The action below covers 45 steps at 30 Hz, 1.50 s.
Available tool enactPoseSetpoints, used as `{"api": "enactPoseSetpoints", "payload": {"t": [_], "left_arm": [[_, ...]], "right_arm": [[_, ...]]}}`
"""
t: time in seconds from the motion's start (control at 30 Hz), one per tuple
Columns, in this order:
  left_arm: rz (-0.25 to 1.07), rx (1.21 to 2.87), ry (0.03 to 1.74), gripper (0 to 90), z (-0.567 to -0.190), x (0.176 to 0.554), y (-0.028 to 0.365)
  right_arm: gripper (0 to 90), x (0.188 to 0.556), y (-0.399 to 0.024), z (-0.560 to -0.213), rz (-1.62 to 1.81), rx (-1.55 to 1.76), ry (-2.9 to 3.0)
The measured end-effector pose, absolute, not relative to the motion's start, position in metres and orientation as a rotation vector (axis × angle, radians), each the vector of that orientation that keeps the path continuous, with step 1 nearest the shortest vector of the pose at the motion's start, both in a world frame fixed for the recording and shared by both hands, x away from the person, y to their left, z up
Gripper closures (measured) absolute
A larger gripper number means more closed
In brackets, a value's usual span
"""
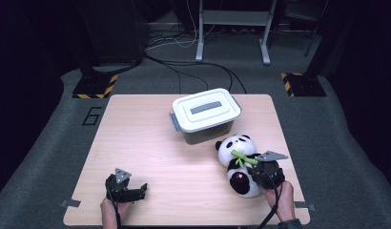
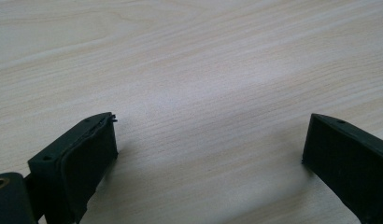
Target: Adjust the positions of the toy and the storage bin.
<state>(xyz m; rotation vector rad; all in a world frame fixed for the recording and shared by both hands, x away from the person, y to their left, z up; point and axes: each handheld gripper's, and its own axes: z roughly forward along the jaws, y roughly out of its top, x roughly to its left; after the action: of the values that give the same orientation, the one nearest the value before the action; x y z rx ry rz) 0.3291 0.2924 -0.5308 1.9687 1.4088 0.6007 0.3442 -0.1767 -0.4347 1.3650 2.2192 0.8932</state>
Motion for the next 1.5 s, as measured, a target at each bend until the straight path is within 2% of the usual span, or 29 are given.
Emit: {"api": "enactPoseSetpoints", "payload": {"t": [0.5, 0.53, 0.57, 0.6, 0.7, 0.83, 0.97, 1.07, 1.2, 1.23, 1.27, 1.37, 1.5], "left_arm": [[0.601, 1.969, 1.409, 2.8, -0.531, 0.329, 0.292], [0.601, 1.968, 1.409, 2.7, -0.531, 0.329, 0.292], [0.601, 1.968, 1.409, 2.8, -0.531, 0.329, 0.292], [0.601, 1.968, 1.409, 2.8, -0.531, 0.329, 0.292], [0.601, 1.968, 1.409, 2.7, -0.531, 0.329, 0.292], [0.601, 1.968, 1.409, 2.8, -0.531, 0.329, 0.292], [0.601, 1.969, 1.409, 2.8, -0.531, 0.329, 0.292], [0.601, 1.969, 1.409, 2.7, -0.531, 0.329, 0.292], [0.6, 1.969, 1.41, 2.8, -0.531, 0.329, 0.292], [0.6, 1.968, 1.41, 2.7, -0.531, 0.329, 0.292], [0.601, 1.968, 1.409, 2.8, -0.531, 0.329, 0.292], [0.601, 1.968, 1.41, 2.8, -0.531, 0.329, 0.292], [0.601, 1.968, 1.41, 2.8, -0.531, 0.329, 0.292]], "right_arm": [[83.4, 0.322, -0.168, -0.428, 0.984, 1.244, 2.281], [79.9, 0.321, -0.166, -0.428, 0.982, 1.242, 2.285], [72.6, 0.32, -0.166, -0.427, 0.972, 1.23, 2.285], [72.6, 0.32, -0.166, -0.427, 0.972, 1.23, 2.285], [56.2, 0.319, -0.167, -0.416, 0.989, 1.219, 2.257], [39.4, 0.33, -0.157, -0.399, 0.946, 1.209, 2.264], [36.8, 0.341, -0.147, -0.399, 0.91, 1.206, 2.312], [39.1, 0.356, -0.136, -0.405, 0.854, 1.212, 2.371], [53.3, 0.365, -0.133, -0.416, 0.865, 1.249, 2.421], [62.2, 0.365, -0.132, -0.42, 0.867, 1.262, 2.434], [64.5, 0.365, -0.132, -0.42, 0.87, 1.274, 2.44], [69.3, 0.364, -0.131, -0.421, 0.878, 1.266, 2.446], [71.2, 0.362, -0.131, -0.419, 0.908, 1.261, 2.439]]}}
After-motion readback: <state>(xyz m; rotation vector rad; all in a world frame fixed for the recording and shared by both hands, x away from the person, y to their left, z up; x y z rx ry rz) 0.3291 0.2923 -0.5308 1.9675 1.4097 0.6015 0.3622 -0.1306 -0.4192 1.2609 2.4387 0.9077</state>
